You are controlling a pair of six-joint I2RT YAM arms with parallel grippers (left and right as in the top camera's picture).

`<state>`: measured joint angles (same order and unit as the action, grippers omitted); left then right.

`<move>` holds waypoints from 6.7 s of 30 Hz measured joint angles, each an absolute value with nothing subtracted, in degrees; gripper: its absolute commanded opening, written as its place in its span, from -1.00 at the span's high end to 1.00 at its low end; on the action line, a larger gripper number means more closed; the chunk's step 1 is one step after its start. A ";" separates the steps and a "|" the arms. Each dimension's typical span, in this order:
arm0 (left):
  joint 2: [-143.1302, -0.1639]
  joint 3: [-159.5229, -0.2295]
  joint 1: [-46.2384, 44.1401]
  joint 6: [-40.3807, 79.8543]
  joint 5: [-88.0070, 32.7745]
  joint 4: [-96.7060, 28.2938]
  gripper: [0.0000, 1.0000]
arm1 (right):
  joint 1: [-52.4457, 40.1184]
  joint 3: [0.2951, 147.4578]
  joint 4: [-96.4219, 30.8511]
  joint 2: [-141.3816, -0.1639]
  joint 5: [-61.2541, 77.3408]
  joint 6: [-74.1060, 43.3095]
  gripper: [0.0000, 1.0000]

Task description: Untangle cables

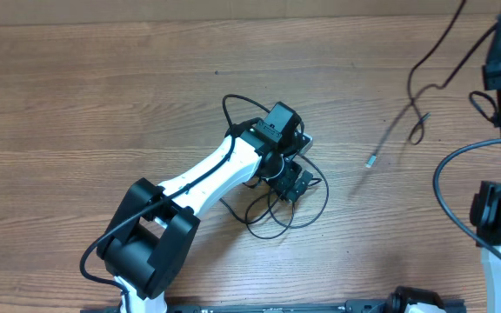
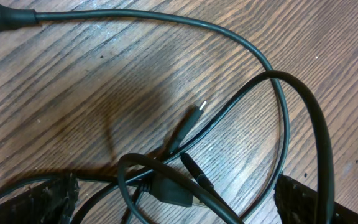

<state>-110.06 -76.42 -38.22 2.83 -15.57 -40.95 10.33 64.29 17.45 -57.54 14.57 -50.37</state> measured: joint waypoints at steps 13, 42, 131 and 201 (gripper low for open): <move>-110.06 -82.72 -36.01 2.66 -18.28 -44.12 -0.99 | 12.34 64.34 15.44 -63.31 17.28 -44.66 0.92; -110.06 -85.45 -34.24 2.66 -18.41 -45.04 -1.00 | 8.43 64.45 52.10 -85.95 22.79 -53.67 0.92; -110.06 -85.45 -34.24 2.66 -18.41 -45.04 -1.00 | 40.10 67.40 -46.81 -100.01 0.05 -29.67 -1.00; -110.06 -85.45 -34.24 2.66 -18.41 -45.04 -0.99 | 38.41 93.60 -6.55 -136.25 -7.49 -3.20 -1.00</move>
<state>-110.06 -85.45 -34.24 2.66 -18.41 -45.04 38.41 93.60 -6.55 -136.25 -7.49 -3.20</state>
